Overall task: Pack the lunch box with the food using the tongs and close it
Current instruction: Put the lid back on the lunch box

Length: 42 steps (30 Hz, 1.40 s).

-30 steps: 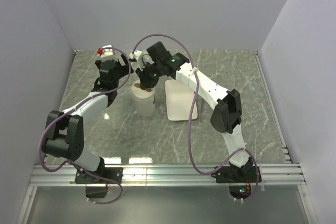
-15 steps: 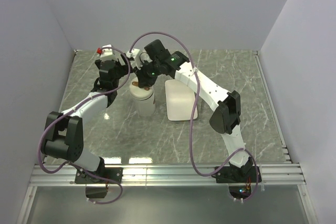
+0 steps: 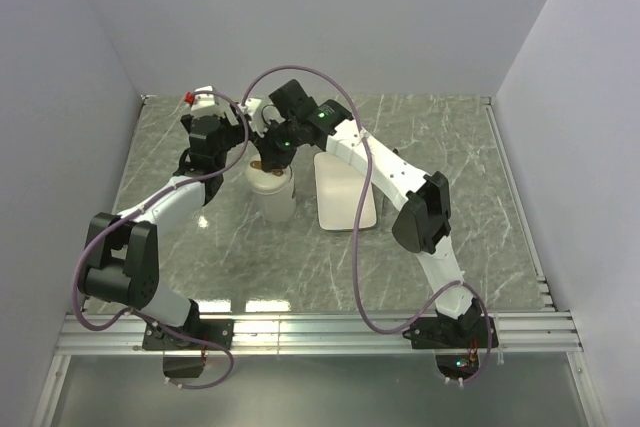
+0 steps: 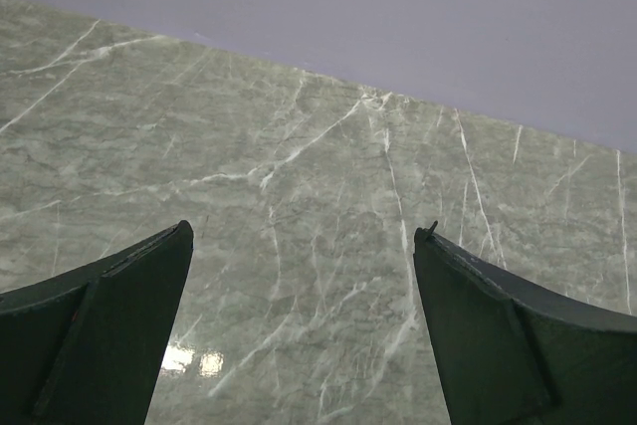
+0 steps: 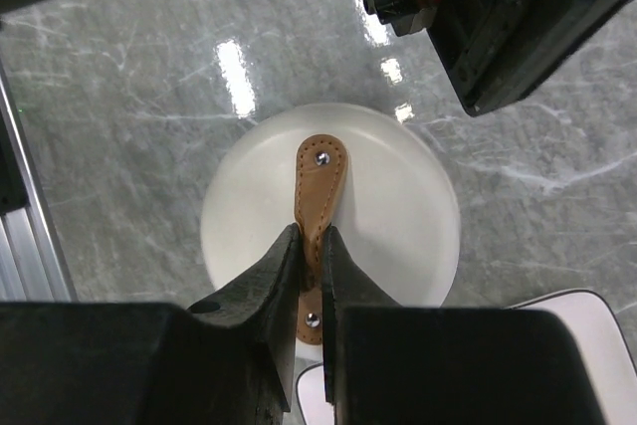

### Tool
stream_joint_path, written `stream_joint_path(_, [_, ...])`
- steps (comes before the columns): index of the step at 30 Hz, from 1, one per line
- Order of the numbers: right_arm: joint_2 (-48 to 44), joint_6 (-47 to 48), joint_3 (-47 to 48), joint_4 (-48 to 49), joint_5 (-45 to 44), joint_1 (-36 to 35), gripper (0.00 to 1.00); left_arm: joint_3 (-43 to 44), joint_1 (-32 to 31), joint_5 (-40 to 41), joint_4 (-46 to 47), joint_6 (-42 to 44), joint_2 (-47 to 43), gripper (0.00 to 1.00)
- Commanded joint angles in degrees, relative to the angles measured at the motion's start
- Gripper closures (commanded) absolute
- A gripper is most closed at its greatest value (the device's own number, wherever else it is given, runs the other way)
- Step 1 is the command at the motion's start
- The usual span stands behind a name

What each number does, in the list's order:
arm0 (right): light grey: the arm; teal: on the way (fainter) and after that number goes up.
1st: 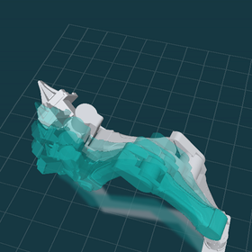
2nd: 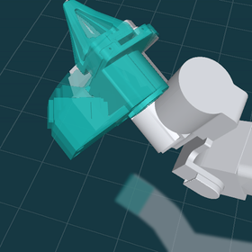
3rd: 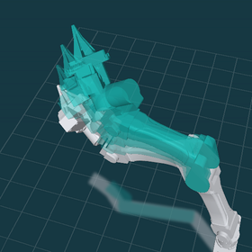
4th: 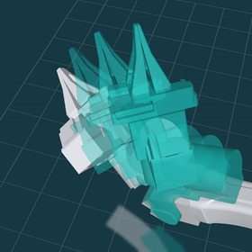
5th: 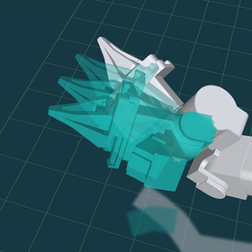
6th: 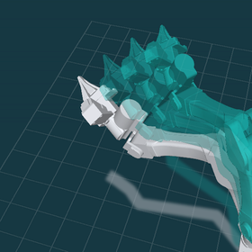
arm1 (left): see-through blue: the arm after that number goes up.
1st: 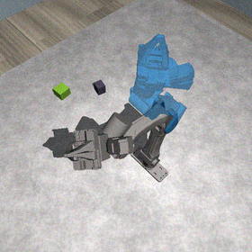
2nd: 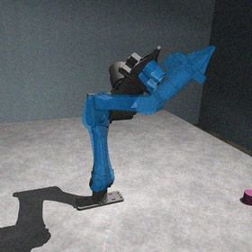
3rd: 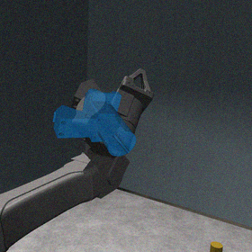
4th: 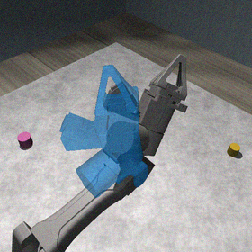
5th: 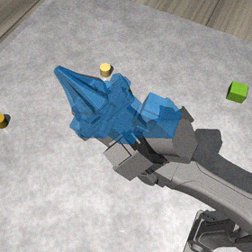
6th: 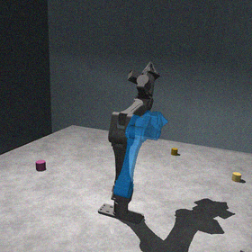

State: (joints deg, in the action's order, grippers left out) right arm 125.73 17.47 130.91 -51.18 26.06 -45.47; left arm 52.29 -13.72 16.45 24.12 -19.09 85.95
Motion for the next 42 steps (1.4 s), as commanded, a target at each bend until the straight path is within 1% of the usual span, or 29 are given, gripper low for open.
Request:
stream_joint_path(1, [0.7, 0.7, 0.8, -0.1, -0.5, -1.2, 1.0, -0.2, -0.5, 0.6, 1.8, 1.2, -2.2, 0.01])
stream_joint_path(10, [0.6, -0.5, -1.3, 1.6, -0.8, 0.8, 1.0, -0.4, -0.6, 0.8, 1.9, 1.2, -2.4, 0.01])
stream_joint_path(15, [-1.4, -0.8, -4.6, 3.8, -0.6, 1.5, 1.0, -0.3, -0.6, 0.9, 1.8, 1.2, -2.3, 0.0])
stream_joint_path(21, [-0.6, -2.4, -5.7, 5.7, 2.9, 4.0, 1.0, -0.5, -0.7, 1.0, 1.9, 1.3, -2.5, 0.01])
stream_joint_path(23, [-0.5, -2.6, -6.3, 6.1, 2.9, 4.3, 1.0, -0.4, -0.7, 1.1, 1.9, 1.3, -2.5, 0.01])
stream_joint_path(26, [-2.0, -3.1, -9.7, 8.2, 3.0, 4.3, 1.0, -0.4, -0.8, 1.3, 1.9, 1.4, -2.4, 0.01])
stream_joint_path(30, [-4.4, -3.9, -17.0, 11.6, 2.9, 4.2, 1.0, -0.4, -0.8, 1.3, 2.0, 1.3, -2.5, 0.01])
stream_joint_path(33, [-5.3, -4.4, -19.7, 12.9, 2.7, 3.9, 1.0, -0.4, -0.8, 1.2, 2.0, 1.3, -2.5, 0.01])
stream_joint_path(39, [-6.1, -4.6, -21.1, 14.2, 3.0, 3.8, 1.0, -0.4, -0.9, 1.4, 1.9, 1.4, -2.6, 0.01])
stream_joint_path(40, [-6.5, -4.6, -21.2, 14.2, 3.0, 3.8, 1.0, -0.4, -0.9, 1.4, 1.9, 1.4, -2.5, 0.01])
stream_joint_path(41, [-7.1, -4.6, -21.3, 14.6, 3.2, 3.9, 0.97, -0.4, -0.9, 1.4, 1.9, 1.3, -2.5, 0.0])
stream_joint_path(42, [-7.5, -4.6, -21.7, 15.0, 3.3, 3.8, 0.87, -0.4, -0.9, 1.4, 1.9, 1.4, -2.5, 0.01])
